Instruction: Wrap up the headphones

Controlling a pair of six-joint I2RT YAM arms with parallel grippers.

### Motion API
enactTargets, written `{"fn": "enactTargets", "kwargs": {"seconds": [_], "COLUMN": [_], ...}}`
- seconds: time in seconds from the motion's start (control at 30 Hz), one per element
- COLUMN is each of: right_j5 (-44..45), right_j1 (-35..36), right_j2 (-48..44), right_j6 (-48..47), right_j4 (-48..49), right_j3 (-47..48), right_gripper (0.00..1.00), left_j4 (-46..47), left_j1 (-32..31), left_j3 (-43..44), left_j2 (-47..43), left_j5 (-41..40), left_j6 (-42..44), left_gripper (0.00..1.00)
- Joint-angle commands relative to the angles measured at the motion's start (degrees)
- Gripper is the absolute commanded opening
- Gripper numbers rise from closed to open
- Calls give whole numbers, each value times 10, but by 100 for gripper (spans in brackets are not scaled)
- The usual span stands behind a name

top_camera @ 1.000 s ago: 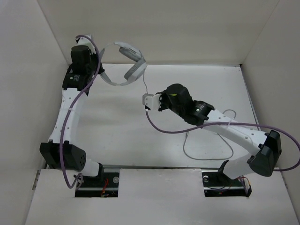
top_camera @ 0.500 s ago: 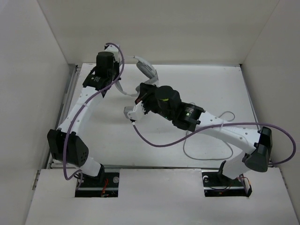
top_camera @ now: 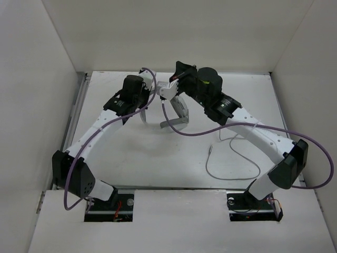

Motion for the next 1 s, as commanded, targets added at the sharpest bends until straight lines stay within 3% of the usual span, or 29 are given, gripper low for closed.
{"fn": "enactTargets", "kwargs": {"seconds": [0.0, 0.23, 0.97], "right_j5": [-36, -53, -84], "right_j1": [2, -12, -78], "right_j2": [-29, -24, -10], "right_j6": [35, 98, 217], "right_j4": [19, 9, -25], "right_j3": [1, -3, 6], "right_gripper": [0, 0, 0], "left_j4": [58, 54, 25], "left_j1": [-10, -57, -82], "left_j3": [13, 34, 74], "left_j2": [-51, -79, -132], "left_j5": [18, 25, 163], "left_j6": [-5, 34, 52], "left_gripper": [0, 0, 0]}}
